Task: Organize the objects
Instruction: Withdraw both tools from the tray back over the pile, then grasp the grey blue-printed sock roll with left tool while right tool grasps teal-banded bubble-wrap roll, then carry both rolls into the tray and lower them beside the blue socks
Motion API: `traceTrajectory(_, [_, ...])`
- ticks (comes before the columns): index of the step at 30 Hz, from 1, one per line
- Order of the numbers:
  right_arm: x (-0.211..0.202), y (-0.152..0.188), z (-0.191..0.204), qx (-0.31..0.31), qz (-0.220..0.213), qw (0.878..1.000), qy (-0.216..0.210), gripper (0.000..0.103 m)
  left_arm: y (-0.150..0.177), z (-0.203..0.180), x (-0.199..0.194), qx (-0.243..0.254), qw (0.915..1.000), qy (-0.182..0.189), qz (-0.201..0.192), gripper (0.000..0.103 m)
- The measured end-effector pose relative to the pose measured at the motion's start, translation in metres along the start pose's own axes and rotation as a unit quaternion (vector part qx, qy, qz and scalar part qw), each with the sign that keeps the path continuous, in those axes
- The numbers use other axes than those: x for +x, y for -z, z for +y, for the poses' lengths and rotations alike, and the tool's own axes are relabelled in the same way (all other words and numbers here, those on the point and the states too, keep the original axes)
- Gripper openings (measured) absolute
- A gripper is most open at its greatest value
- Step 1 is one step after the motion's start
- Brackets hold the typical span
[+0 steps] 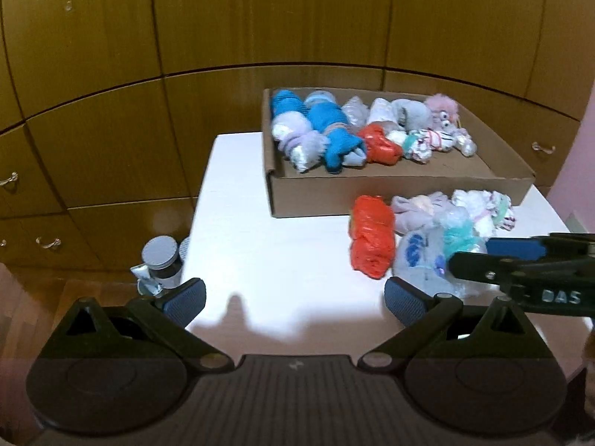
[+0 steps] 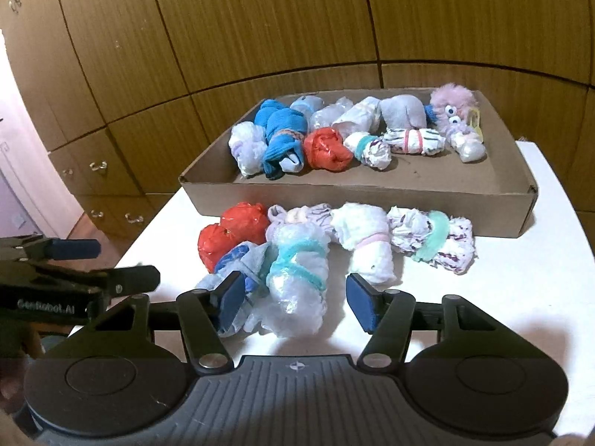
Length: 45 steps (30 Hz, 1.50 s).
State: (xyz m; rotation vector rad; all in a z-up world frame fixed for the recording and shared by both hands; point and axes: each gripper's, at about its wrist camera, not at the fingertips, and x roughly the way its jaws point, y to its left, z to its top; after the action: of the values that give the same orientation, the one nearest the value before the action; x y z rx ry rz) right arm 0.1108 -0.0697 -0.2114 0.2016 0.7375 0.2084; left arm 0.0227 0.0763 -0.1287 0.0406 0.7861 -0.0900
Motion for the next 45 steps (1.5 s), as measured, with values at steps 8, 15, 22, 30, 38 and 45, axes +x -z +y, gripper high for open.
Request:
traceTrajectory(8, [0.009, 0.005, -0.008, -0.002, 0.008, 1.0, -0.024, 0.041, 0.007, -0.008, 0.004, -0.001, 0.9998, 0.02, 0.005, 0.102])
traceTrajectory(15, [-0.025, 0.02, -0.024, 0.007, -0.002, 1.0, -0.016, 0.041, 0.009, -0.03, 0.006, 0.0, 0.9989, 0.046, -0.001, 0.095])
traceTrajectory(22, [-0.04, 0.033, -0.042, 0.019, -0.003, 1.0, -0.005, 0.041, 0.008, -0.056, 0.025, 0.016, 0.9987, 0.049, 0.003, 0.081])
traceTrajectory(30, [-0.042, 0.037, -0.042, 0.011, -0.006, 1.0, -0.007, 0.041, 0.007, -0.066, 0.034, 0.009, 0.9986, 0.051, 0.008, 0.081])
traceTrajectory(38, [-0.044, 0.038, -0.046, 0.014, -0.015, 1.0, -0.006, 0.042, 0.004, -0.069, 0.04, 0.004, 0.9995, 0.031, -0.002, 0.061])
traceTrajectory(45, [-0.045, 0.039, -0.044, 0.013, -0.018, 1.0, -0.015, 0.042, 0.015, -0.067, 0.027, 0.014, 0.9992, 0.038, -0.006, 0.036])
